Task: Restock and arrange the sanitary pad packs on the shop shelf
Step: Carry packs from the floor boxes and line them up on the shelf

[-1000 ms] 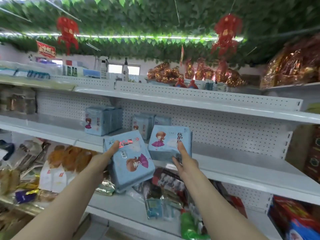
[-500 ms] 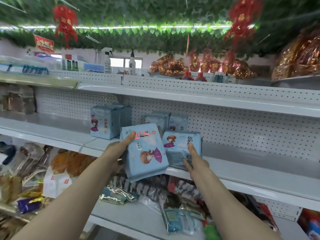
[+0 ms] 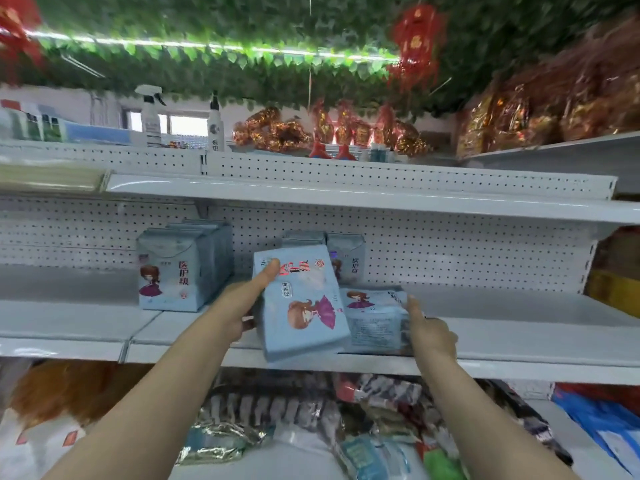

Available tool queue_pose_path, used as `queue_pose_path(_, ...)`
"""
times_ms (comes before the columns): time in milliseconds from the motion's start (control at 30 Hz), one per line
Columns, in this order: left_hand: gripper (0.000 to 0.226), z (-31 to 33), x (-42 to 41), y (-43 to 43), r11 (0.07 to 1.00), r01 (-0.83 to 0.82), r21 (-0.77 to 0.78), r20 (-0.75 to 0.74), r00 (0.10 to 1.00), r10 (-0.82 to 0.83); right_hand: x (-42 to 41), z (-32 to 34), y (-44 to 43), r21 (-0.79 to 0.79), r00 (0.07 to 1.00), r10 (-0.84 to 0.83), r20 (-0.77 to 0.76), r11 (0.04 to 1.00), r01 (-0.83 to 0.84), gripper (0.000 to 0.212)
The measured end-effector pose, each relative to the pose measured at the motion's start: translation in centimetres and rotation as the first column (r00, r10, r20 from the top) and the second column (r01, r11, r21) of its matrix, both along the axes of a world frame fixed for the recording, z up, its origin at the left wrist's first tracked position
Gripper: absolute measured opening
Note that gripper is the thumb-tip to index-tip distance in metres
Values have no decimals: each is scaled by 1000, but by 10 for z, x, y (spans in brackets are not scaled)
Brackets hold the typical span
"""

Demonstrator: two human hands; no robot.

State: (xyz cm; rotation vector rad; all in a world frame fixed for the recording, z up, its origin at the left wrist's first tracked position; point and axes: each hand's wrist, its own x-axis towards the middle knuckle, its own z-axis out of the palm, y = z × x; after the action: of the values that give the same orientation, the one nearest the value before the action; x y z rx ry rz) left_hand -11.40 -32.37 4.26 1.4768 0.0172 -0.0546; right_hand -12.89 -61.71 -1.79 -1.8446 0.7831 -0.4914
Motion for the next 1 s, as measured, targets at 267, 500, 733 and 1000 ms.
queue_pose_path(267, 68, 4, 38, 39, 978, 204, 40, 40, 978, -206, -18, 45, 89, -201, 904, -28, 426, 971, 125, 55)
queue_pose_path(500, 58, 6, 47, 64, 949, 302, 91, 152, 938, -313, -15, 80, 177, 71, 895, 307, 324, 935, -347, 70)
queue_pose_path(733, 31, 11, 47, 89, 952, 261, 159, 310, 903, -299, -17, 85, 196, 194, 864, 433, 256, 853, -485, 72)
queue_pose_path(1000, 67, 5, 41, 99, 916, 340, 214, 353, 847, -397, -6, 76, 205, 265, 804, 428, 413, 788, -556, 98)
